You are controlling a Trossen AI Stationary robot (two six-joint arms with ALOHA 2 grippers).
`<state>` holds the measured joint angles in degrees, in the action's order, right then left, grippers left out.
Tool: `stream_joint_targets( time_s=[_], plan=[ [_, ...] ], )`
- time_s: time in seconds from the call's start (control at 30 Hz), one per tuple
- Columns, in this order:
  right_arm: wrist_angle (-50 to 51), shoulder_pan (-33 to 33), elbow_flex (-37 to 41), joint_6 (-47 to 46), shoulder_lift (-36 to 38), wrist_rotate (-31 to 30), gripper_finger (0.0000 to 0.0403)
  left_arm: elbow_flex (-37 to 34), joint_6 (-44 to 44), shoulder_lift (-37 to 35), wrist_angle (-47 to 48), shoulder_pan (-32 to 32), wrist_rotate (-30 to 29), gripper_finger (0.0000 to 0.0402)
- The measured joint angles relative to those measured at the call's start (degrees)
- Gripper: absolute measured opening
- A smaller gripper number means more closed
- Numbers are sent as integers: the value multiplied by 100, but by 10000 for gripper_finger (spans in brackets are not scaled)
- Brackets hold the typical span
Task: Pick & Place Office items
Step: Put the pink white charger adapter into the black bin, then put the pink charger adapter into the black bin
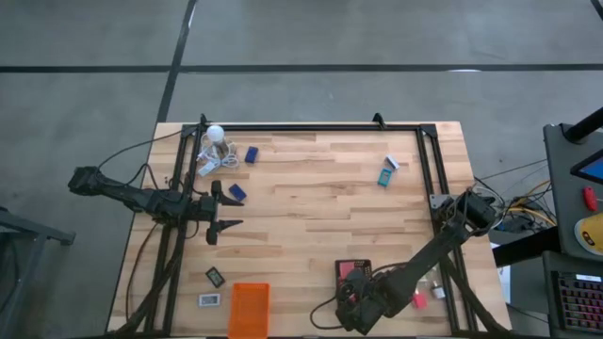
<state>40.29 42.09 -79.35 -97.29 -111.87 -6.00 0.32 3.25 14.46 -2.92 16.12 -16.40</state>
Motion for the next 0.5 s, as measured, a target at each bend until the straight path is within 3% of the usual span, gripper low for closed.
stream_joint_targets(
  time_s=[0.27,0.5],
  plan=[
    [5,-4,0,225,156,-30,246,0,1,0,1,0,1,252],
    [200,20,0,309,581,-448,237,0,2,0,2,-2,4,252]
  ],
)
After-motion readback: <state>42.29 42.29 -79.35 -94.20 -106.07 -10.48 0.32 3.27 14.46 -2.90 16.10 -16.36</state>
